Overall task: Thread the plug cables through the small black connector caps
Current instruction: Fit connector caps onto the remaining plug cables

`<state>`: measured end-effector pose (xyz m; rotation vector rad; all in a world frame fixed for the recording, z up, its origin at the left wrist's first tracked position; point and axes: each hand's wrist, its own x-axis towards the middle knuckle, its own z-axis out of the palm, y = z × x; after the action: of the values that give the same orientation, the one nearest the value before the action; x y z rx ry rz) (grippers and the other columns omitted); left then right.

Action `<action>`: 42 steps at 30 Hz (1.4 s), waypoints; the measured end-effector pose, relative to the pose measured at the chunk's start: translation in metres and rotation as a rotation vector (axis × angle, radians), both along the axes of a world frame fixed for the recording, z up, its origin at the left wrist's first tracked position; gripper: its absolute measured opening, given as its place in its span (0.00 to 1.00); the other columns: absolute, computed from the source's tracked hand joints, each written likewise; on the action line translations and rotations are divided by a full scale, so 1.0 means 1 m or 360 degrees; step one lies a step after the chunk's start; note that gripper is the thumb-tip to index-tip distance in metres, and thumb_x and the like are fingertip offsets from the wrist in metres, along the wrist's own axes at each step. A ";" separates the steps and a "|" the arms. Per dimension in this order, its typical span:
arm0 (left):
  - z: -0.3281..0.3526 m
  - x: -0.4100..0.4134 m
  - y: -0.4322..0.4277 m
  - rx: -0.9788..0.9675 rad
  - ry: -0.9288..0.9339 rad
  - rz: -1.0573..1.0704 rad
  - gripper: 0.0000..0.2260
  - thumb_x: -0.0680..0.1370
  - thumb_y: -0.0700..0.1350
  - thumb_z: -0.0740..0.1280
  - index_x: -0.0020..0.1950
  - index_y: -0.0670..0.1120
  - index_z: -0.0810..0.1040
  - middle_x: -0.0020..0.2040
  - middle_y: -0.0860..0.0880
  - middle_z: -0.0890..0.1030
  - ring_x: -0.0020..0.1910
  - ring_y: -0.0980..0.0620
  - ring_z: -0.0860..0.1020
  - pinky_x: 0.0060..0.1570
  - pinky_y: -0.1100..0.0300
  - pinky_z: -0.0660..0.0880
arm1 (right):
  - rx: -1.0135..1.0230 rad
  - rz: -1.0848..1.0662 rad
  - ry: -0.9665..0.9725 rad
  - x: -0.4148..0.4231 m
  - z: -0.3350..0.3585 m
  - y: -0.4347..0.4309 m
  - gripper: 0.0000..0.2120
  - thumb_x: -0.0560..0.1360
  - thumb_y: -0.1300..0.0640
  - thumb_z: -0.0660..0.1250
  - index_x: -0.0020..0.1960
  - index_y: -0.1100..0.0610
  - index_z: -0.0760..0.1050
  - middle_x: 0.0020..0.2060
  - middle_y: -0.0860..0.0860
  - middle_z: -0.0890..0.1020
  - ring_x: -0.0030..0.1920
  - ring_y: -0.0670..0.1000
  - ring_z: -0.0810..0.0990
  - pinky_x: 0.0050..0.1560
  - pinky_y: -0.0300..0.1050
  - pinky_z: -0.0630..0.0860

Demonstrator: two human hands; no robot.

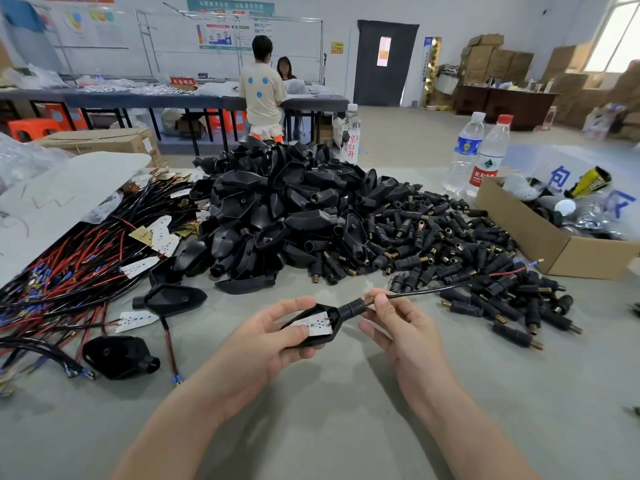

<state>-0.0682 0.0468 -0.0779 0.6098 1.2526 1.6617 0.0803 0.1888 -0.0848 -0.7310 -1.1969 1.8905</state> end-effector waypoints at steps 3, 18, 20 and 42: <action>0.000 -0.003 0.000 -0.0013 0.0021 0.0045 0.16 0.79 0.30 0.63 0.62 0.44 0.80 0.55 0.39 0.85 0.48 0.42 0.85 0.41 0.61 0.80 | -0.0052 -0.0108 0.0065 0.000 -0.001 0.003 0.06 0.79 0.59 0.68 0.53 0.60 0.81 0.38 0.51 0.85 0.42 0.46 0.84 0.43 0.38 0.81; 0.016 -0.054 -0.061 -0.0017 -0.0008 0.0975 0.06 0.81 0.38 0.64 0.48 0.38 0.80 0.43 0.40 0.84 0.35 0.49 0.79 0.33 0.61 0.77 | 0.0026 0.0572 -0.0203 -0.027 0.015 -0.056 0.13 0.81 0.54 0.63 0.57 0.61 0.80 0.47 0.56 0.87 0.39 0.51 0.86 0.39 0.42 0.83; 0.026 -0.083 -0.098 -0.0060 -0.0103 0.1200 0.06 0.81 0.39 0.65 0.47 0.38 0.79 0.42 0.39 0.83 0.37 0.48 0.81 0.33 0.61 0.78 | 0.0151 0.0755 -0.0297 -0.050 0.024 -0.084 0.11 0.82 0.56 0.62 0.57 0.60 0.79 0.44 0.52 0.87 0.38 0.49 0.85 0.39 0.42 0.82; 0.047 -0.162 -0.217 -0.0729 0.1025 0.1770 0.12 0.80 0.42 0.61 0.62 0.49 0.73 0.50 0.51 0.77 0.43 0.53 0.75 0.46 0.59 0.69 | 0.0437 0.0766 -0.0328 -0.090 0.051 -0.147 0.12 0.83 0.67 0.58 0.58 0.59 0.79 0.45 0.54 0.84 0.37 0.50 0.80 0.36 0.40 0.80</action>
<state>-0.2298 -0.1700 -0.0307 0.1105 2.6804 1.9404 -0.0093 0.0421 -0.0340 -0.5259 -1.8529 1.9981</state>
